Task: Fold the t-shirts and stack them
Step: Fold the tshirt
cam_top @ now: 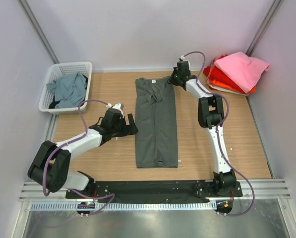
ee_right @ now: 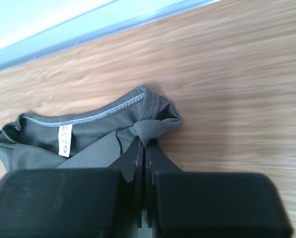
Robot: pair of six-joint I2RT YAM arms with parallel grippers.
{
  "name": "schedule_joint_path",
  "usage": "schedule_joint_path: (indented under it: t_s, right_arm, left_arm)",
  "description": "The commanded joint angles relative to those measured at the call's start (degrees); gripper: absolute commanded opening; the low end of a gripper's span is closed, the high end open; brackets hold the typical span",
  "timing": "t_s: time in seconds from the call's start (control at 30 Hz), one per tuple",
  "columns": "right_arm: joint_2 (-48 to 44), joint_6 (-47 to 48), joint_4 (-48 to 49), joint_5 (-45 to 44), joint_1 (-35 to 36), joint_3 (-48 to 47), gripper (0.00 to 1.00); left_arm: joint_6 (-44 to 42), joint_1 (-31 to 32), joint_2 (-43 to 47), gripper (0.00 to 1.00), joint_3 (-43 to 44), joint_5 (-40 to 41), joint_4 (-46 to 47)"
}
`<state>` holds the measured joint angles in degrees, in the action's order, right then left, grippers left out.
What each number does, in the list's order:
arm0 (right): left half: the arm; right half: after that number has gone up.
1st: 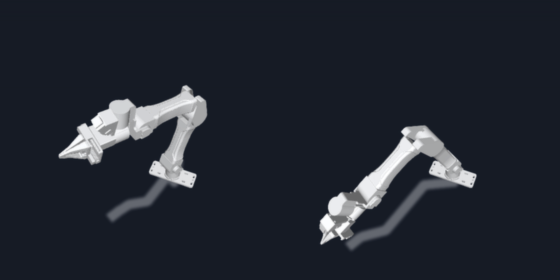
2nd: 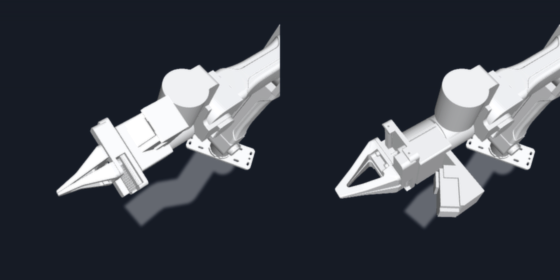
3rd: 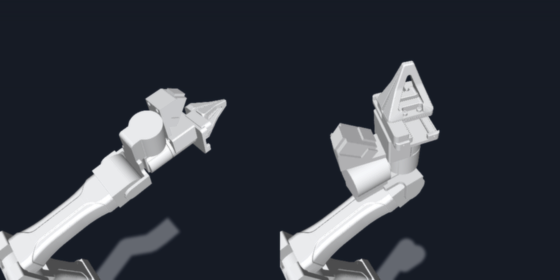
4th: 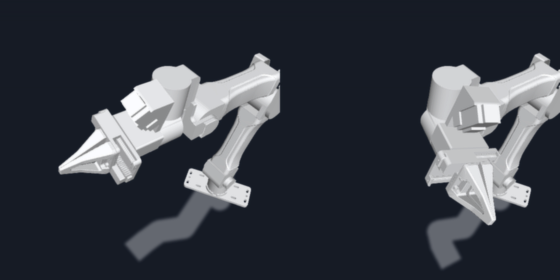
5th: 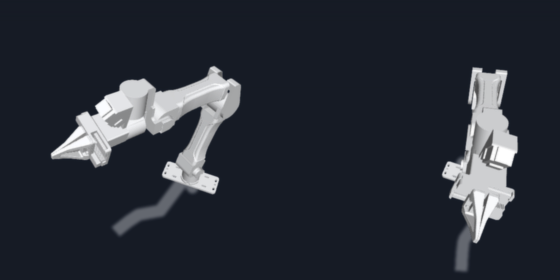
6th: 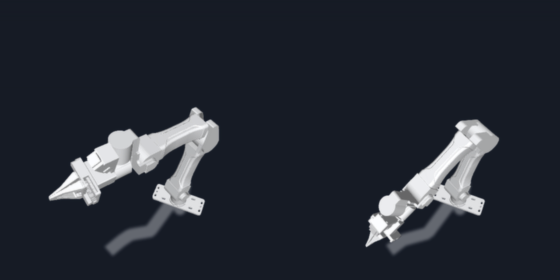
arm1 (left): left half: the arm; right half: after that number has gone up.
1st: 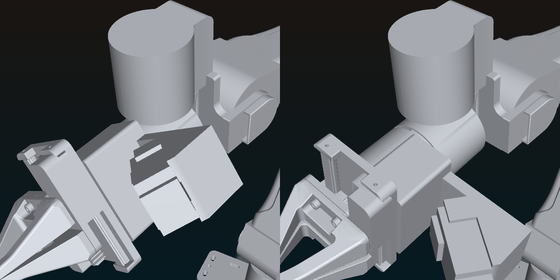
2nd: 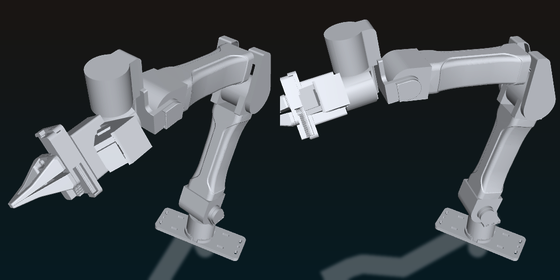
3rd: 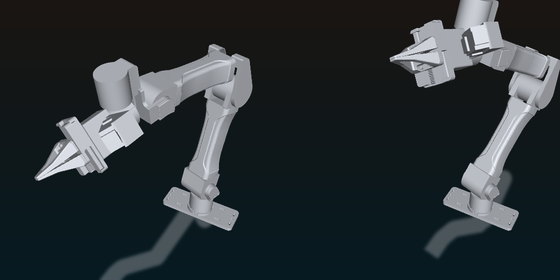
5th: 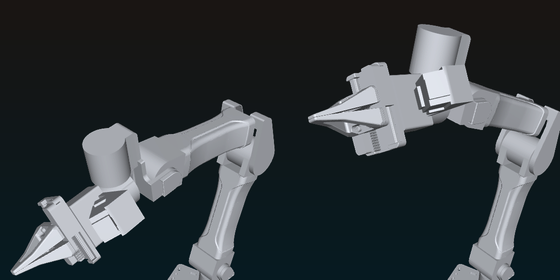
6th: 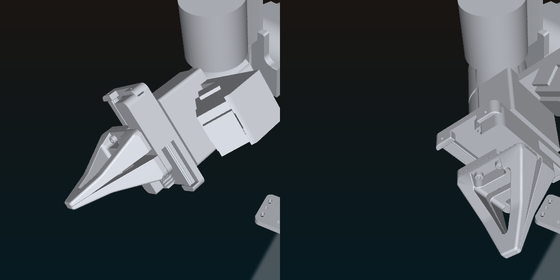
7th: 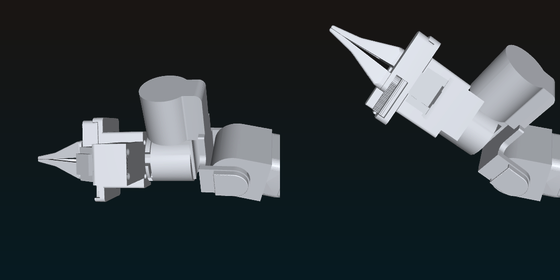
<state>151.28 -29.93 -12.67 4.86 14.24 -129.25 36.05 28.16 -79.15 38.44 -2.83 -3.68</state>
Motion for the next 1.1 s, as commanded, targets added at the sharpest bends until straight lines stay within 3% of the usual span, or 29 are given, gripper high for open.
schedule_joint_path:
  t_s: [0.0,0.2,0.23,0.33,0.43,0.57,0.7,0.8,0.83,1.07]
  right_arm:
    - [0.86,0.40,-1.84,-4.42,-0.62,-2.06,0.01]
    - [2.43,1.19,2.20,3.83,-0.62,-4.77,0.28]
    - [3.05,1.54,1.95,4.71,-0.53,-5.83,0.48]
    - [1.13,3.56,0.10,5.51,-0.44,-7.42,0.77]
    - [-8.17,5.85,0.18,1.65,-0.27,1.34,0.87]
    - [-22.41,6.82,-2.34,-8.25,-0.18,18.80,0.91]
    - [-43.72,4.89,-2.02,-9.53,0.52,39.56,0.91]
    - [-57.44,2.36,-4.89,-12.76,5.07,58.16,0.91]
    - [-60.46,1.12,-5.69,-12.77,5.10,58.23,0.90]
    - [-86.39,-15.64,-8.34,-11.46,15.63,92.01,0.91]
  left_arm:
    - [0.51,0.31,-0.12,0.88,1.73,0.46,2.19]
    - [0.68,0.31,0.31,0.88,1.47,0.90,2.36]
    - [0.60,0.31,0.40,0.88,1.29,0.98,2.36]
    - [0.95,0.31,1.37,0.88,0.68,1.16,2.63]
    - [1.04,0.31,2.60,0.88,-0.20,1.34,2.98]
    - [1.82,0.40,4.09,0.88,-1.43,2.12,2.98]
    - [4.19,1.28,8.39,0.85,-2.40,4.57,-0.35]
    - [8.49,5.57,10.77,0.85,-4.50,5.80,-4.03]
    - [9.73,6.72,11.04,0.85,-4.77,6.34,-4.05]
    - [19.22,19.54,11.57,0.83,-5.74,13.02,-12.57]
